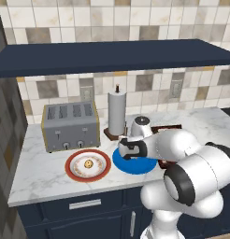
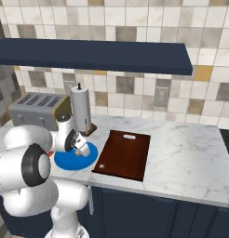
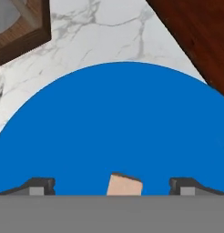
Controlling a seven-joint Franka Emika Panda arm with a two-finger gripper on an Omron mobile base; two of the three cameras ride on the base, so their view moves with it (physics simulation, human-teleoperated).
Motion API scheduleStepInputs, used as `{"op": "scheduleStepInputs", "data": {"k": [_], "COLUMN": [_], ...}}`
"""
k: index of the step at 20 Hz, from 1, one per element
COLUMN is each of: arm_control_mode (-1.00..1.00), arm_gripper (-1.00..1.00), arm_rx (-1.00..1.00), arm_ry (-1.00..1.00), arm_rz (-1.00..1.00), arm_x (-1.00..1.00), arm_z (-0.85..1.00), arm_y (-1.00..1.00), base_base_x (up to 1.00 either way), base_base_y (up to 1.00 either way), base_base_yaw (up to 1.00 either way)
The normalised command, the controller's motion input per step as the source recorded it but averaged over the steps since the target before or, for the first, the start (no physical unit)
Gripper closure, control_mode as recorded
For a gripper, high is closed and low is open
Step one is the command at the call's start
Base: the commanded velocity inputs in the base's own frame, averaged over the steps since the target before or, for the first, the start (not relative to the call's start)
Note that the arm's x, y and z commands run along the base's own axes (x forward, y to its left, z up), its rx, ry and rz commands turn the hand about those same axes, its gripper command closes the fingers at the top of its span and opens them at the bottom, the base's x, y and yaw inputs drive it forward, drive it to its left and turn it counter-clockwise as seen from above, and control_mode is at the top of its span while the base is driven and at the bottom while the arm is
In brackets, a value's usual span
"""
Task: Move the dessert items from the plates to the tray.
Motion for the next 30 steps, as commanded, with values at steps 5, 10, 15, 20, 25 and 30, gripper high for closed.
{"op": "scheduleStepInputs", "data": {"k": [5, 10, 15, 20, 25, 30], "arm_control_mode": [-1.00, -1.00, -1.00, -1.00, -1.00, -1.00], "arm_gripper": [-1.00, -1.00, 1.00, 1.00, 1.00, -1.00], "arm_rx": [-0.01, -0.02, 0.00, 0.00, 0.00, 0.00], "arm_ry": [0.01, 0.04, 0.00, 0.00, 0.00, 0.00], "arm_rz": [0.00, 0.00, 0.00, 0.00, 0.00, 0.00], "arm_x": [0.30, 0.01, 0.00, 0.00, 0.00, 0.00], "arm_z": [-0.25, -0.28, 0.00, 0.00, 0.00, 0.00], "arm_y": [0.00, 0.00, 0.00, 0.00, 0.00, -0.02], "base_base_x": [0.00, 0.00, 0.00, 0.00, 0.00, 0.00], "base_base_y": [0.00, 0.00, 0.00, 0.00, 0.00, 0.00], "base_base_yaw": [0.00, 0.00, 0.00, 0.00, 0.00, 0.00]}}
